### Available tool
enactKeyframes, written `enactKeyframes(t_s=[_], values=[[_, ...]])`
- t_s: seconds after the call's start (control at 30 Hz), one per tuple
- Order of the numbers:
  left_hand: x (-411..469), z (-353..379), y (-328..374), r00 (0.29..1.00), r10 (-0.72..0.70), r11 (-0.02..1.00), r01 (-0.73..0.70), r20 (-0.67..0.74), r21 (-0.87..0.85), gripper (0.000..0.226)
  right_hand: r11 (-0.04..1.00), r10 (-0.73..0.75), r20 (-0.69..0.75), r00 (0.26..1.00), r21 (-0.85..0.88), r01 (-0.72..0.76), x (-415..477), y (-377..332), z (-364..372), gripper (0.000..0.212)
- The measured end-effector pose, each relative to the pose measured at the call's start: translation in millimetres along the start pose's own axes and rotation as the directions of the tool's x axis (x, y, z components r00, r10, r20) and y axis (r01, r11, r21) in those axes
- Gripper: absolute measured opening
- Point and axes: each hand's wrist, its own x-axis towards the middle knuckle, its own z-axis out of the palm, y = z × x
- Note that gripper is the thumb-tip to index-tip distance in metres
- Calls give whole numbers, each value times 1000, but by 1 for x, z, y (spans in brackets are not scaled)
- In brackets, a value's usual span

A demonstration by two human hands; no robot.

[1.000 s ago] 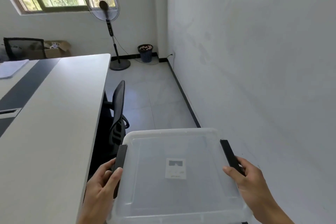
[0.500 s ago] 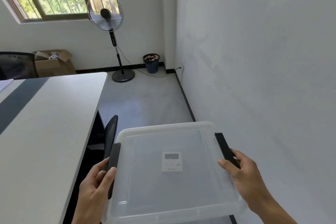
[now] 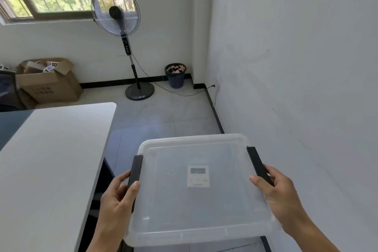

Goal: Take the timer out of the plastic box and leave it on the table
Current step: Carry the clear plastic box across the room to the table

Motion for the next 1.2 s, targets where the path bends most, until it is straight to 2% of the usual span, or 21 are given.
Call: enactKeyframes(t_s=[0.2, 0.4, 0.63, 0.77, 0.9, 1.2], values=[[123, 34, 24, 1000, -15, 1000, 15, 19, 4, 29, 1000, 16, 16, 1000, -7, -16, 128, -26, 30, 17], [257, 81, 28, 996, -50, 998, 53, -70, 41, 29, 1000, 18, 93, 996, -21, -16, 293, -45, 64, 18], [387, 108, 69, 966, -94, 995, 94, -239, -15, 31, 996, -10, 261, 965, -81, 32, 468, -116, 120, 14], [447, 99, 70, 932, -139, 990, 131, -336, -46, 32, 991, -5, 342, 940, -123, 50, 542, -142, 172, 25], [522, 83, 61, 898, -176, 984, 163, -404, -66, 27, 988, 18, 385, 923, -150, 43, 609, -155, 235, 21], [719, 9, 83, 886, -157, 987, 124, -436, -103, 31, 982, -38, 409, 912, -154, 110, 744, -241, 391, 27]])
